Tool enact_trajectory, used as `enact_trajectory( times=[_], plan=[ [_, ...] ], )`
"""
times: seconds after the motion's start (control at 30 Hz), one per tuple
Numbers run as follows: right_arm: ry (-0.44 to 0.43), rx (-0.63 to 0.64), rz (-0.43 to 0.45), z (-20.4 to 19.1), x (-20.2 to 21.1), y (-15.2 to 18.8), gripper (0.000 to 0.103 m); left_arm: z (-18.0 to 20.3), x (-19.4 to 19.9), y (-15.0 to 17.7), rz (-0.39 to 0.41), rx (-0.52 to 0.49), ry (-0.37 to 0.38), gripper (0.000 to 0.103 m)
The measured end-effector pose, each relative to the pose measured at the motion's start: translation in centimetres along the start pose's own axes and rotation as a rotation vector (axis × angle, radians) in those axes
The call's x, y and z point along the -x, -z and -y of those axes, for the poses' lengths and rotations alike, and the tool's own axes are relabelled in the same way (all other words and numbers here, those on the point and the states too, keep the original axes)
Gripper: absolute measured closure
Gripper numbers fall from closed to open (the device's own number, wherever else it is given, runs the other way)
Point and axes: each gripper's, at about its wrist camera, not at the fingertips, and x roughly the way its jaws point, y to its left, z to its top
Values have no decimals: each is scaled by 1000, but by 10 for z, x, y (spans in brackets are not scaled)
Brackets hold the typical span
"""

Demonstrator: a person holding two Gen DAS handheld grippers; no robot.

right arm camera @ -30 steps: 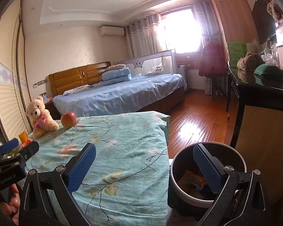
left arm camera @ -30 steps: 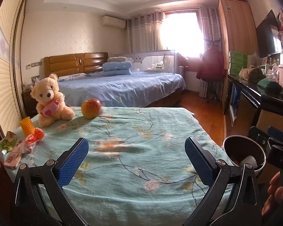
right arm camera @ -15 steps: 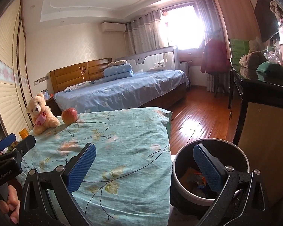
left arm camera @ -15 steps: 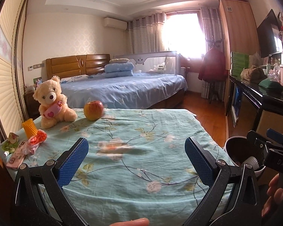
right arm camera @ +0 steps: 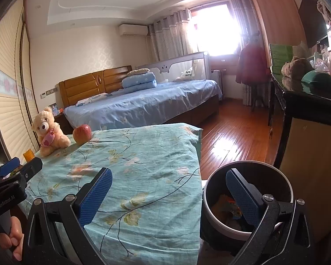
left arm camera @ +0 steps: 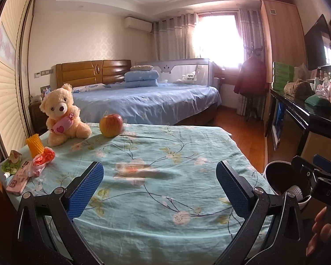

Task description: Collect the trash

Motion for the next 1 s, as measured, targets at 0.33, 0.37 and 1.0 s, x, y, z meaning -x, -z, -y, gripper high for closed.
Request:
enact_trajectory(
  times=[0.33,0.37,1.0],
  plan=[
    [0,-3,0,0,0,0,0,-1,-2,0,-8,-3,7,0],
    [-1,-3,0,0,0,0,0,-1,-2,0,-7,-4,9,0],
    [-3,0,5,0,3,-2,0,2,-1,0,-11,-8,17,0]
  ],
)
